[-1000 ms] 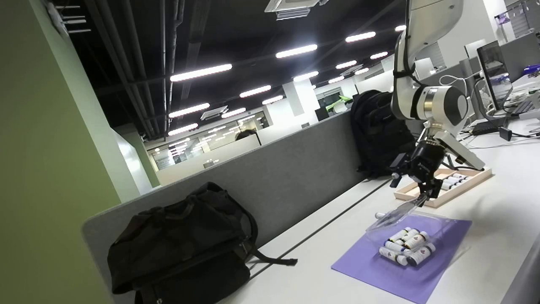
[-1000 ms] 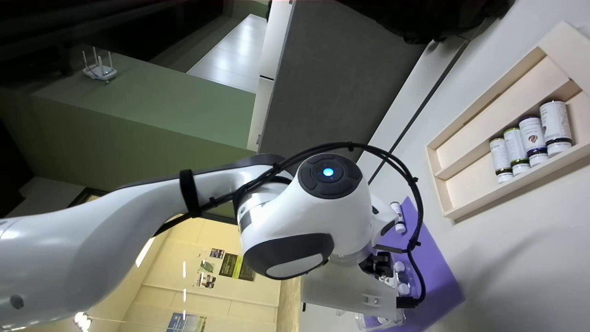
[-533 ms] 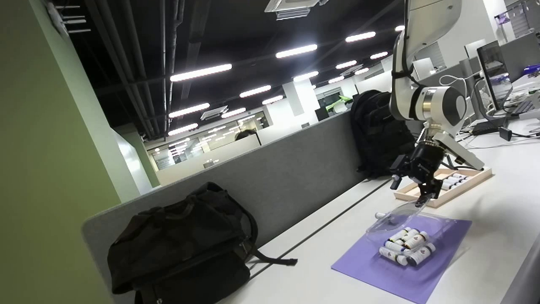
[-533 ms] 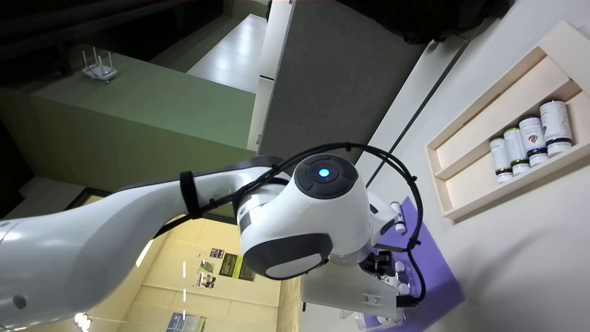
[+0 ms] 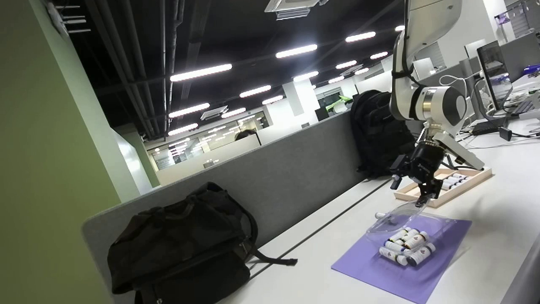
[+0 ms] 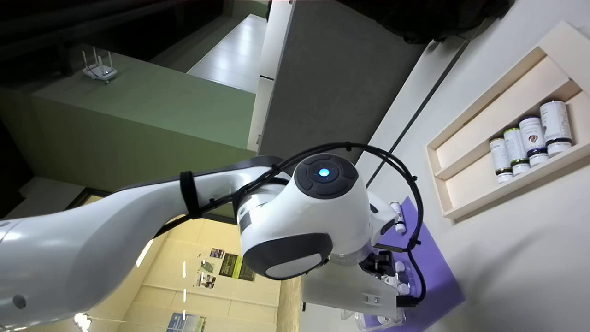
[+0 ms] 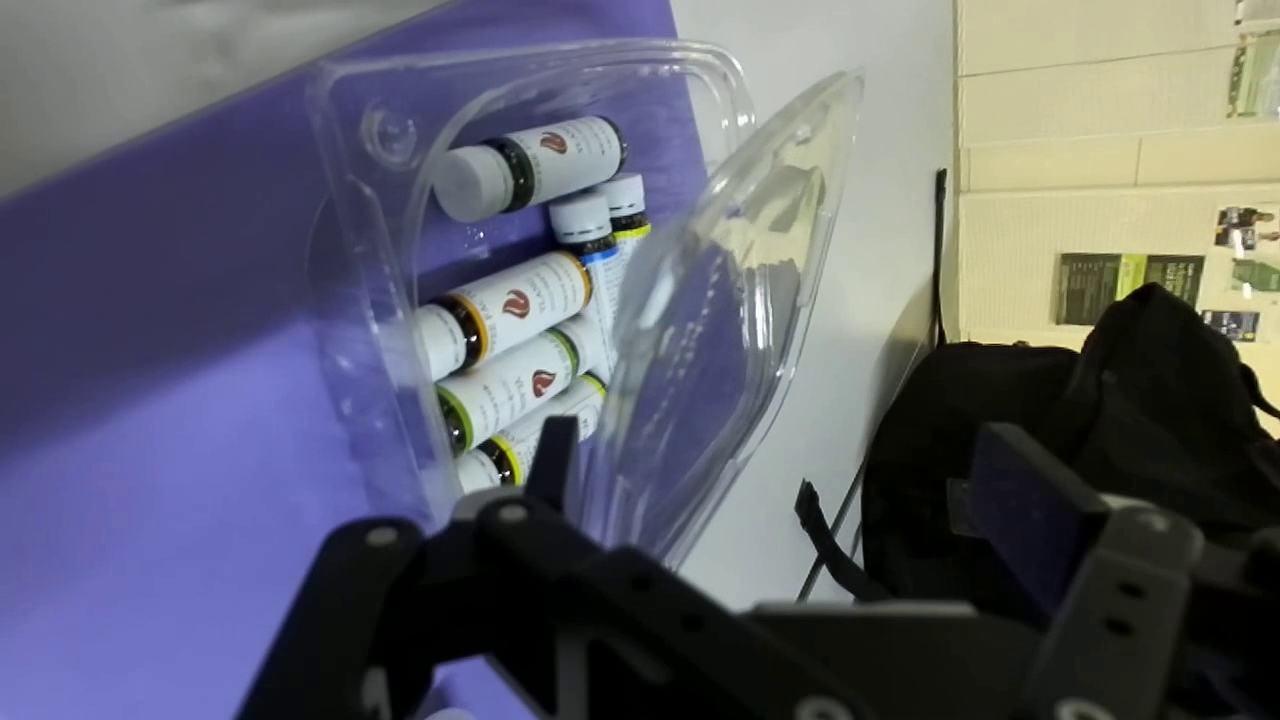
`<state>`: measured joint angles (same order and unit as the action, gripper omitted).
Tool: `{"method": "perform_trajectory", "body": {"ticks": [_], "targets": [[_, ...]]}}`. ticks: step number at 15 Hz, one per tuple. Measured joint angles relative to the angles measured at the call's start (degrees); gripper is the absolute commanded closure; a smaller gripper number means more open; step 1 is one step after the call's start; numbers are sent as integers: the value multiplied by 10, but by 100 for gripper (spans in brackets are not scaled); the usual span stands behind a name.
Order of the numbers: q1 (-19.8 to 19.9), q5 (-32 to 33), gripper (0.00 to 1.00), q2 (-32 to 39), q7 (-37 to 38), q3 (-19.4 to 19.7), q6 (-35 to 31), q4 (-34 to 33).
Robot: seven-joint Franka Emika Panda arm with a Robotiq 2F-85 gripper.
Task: Open the clear container on the table
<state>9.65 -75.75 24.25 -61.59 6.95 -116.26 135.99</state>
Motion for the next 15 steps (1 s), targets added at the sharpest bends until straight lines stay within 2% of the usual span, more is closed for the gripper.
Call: {"method": "perform_trajectory", "body": {"ticks": [15], "targets": [[-5,-6,0,1,-55,-6,38,-14]]}}
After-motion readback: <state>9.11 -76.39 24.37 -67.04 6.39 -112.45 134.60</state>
